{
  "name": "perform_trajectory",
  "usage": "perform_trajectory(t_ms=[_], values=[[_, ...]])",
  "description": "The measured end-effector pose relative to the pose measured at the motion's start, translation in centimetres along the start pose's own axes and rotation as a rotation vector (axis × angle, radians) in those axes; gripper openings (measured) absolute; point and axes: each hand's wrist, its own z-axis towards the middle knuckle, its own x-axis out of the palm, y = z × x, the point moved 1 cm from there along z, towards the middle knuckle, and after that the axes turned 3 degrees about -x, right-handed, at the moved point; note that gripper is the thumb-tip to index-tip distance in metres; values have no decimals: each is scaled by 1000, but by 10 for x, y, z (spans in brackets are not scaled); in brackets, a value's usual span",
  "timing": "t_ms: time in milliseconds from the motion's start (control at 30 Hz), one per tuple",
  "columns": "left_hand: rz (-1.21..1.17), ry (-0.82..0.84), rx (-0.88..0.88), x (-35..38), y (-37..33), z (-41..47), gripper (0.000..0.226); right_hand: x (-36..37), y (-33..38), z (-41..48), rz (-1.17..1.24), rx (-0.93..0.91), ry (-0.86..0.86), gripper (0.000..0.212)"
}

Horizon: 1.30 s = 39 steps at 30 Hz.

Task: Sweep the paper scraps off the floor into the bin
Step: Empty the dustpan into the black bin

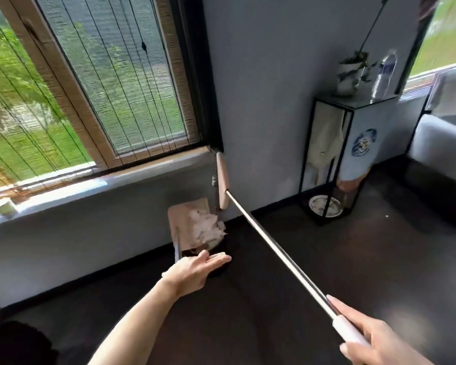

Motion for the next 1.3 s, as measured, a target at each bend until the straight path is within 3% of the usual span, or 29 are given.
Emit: perform_trajectory(t_ms=[100, 167, 233, 300, 533, 667, 833, 1000, 1300], values=[[-119, 178, -20, 1, -15, 16, 59, 3, 3, -1, 94, 51, 3, 71], [-365, 367, -187, -1, -24, 21, 65, 5, 4, -1, 192, 80, -17, 73], [-479, 419, -451, -4, -27, 21, 87, 7, 5, 1, 248, 86, -31, 75], [-385, 519, -535, -4, -30, 16, 100, 10, 6, 3, 280, 91, -34, 77], [-150, 651, -503, 3, -33, 5, 88, 22, 13, 14, 342, 102, -18, 80], [9, 597, -412, 14, -32, 3, 64, 33, 14, 18, 366, 106, 13, 80], [175, 475, -312, 22, -46, 3, 62, 46, 14, 21, 378, 114, 41, 80], [308, 480, -213, 23, -41, -12, 62, 56, 16, 23, 400, 116, 48, 78], [312, 376, -181, 12, -15, -35, 89, 59, 20, 32, 420, 119, 38, 78]])
